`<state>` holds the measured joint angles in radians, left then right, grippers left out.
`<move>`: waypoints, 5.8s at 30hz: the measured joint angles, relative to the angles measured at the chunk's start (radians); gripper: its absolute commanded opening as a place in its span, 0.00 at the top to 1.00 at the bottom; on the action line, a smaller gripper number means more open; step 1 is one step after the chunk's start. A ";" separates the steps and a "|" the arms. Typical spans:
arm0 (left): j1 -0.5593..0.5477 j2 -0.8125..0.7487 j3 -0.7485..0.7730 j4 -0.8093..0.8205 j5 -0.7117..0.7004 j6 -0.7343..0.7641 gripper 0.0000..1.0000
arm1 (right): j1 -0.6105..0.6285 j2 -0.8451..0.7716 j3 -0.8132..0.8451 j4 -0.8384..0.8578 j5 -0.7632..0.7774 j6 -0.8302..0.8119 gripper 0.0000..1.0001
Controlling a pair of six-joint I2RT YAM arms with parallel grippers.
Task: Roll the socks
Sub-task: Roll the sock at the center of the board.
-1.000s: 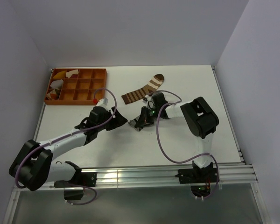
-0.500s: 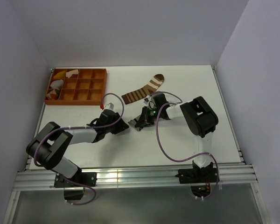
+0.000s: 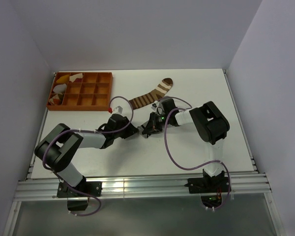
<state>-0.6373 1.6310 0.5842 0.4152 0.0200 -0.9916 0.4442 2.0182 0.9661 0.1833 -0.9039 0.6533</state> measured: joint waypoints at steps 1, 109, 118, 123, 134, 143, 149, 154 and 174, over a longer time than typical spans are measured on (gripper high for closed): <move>0.000 0.002 0.001 0.006 0.000 0.000 0.71 | 0.000 0.000 0.000 0.000 0.000 0.000 1.00; -0.089 0.184 0.400 -0.394 -0.204 0.050 0.97 | -0.004 -0.126 -0.007 -0.134 0.182 -0.144 0.61; -0.097 0.186 0.410 -0.411 -0.220 0.046 0.97 | 0.004 -0.379 -0.166 -0.079 0.365 -0.203 0.58; -0.098 0.186 0.415 -0.422 -0.222 0.046 0.98 | 0.031 -0.452 -0.266 0.034 0.418 -0.246 0.48; -0.100 0.194 0.436 -0.451 -0.227 0.047 0.98 | 0.147 -0.473 -0.353 0.179 0.558 -0.343 0.44; -0.100 0.201 0.448 -0.462 -0.227 0.047 0.98 | 0.240 -0.491 -0.351 0.189 0.688 -0.425 0.45; -0.100 0.210 0.459 -0.469 -0.227 0.048 0.98 | 0.274 -0.472 -0.344 0.159 0.778 -0.446 0.46; -0.100 0.213 0.462 -0.470 -0.226 0.048 0.98 | 0.305 -0.472 -0.344 0.146 0.817 -0.468 0.46; -0.100 0.214 0.462 -0.470 -0.227 0.047 0.96 | 0.319 -0.396 -0.283 0.090 0.869 -0.460 1.00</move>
<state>-0.7372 1.8446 1.0458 -0.0544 -0.2066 -0.9443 0.7635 1.6226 0.6827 0.2733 -0.0345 0.1928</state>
